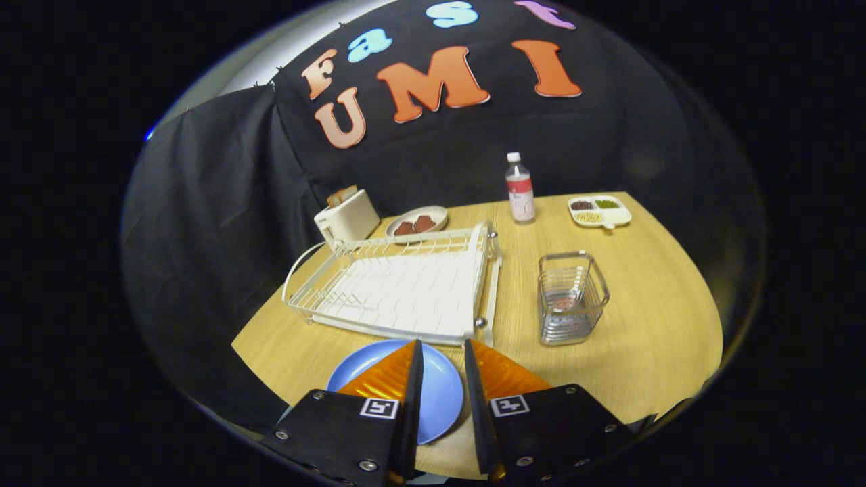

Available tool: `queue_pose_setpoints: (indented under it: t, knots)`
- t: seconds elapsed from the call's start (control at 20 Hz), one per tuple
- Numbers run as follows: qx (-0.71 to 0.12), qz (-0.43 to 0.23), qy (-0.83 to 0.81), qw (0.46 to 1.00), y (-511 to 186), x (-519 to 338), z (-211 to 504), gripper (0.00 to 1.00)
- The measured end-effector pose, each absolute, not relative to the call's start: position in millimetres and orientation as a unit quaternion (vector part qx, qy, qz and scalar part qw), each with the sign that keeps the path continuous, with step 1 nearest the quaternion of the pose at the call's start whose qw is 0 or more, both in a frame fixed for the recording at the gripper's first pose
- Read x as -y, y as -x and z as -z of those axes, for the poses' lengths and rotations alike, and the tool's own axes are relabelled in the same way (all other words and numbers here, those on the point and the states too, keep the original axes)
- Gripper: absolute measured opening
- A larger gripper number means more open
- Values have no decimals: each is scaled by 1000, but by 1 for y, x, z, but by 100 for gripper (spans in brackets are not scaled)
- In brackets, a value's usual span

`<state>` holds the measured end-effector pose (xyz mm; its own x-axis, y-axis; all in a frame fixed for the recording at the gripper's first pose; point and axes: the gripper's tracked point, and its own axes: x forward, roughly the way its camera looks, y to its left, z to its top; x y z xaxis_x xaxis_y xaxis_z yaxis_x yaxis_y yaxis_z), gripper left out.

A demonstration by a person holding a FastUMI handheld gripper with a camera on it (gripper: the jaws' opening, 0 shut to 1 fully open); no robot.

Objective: Take the plate from the dish rack, then take the spoon from the basket and place it into the plate.

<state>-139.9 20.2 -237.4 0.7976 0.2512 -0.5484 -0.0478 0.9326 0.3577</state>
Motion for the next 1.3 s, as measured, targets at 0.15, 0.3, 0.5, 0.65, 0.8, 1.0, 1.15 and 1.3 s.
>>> queue_pose_setpoints:
  t: [0.15,0.3,0.5,0.65,0.8,1.0,1.15,1.3]
  knots:
    - [-281,-64,-151,946,127,1,208,52]
    - [-239,-44,-136,960,110,20,170,65]
    - [-188,-21,-133,973,95,36,121,77]
    - [-150,-3,-122,981,86,49,89,84]
    - [-109,22,-101,989,79,61,63,90]
    - [-69,60,-85,992,75,72,47,97]
    - [-42,80,-70,993,74,77,41,97]
    - [-14,91,-66,994,74,76,35,97]
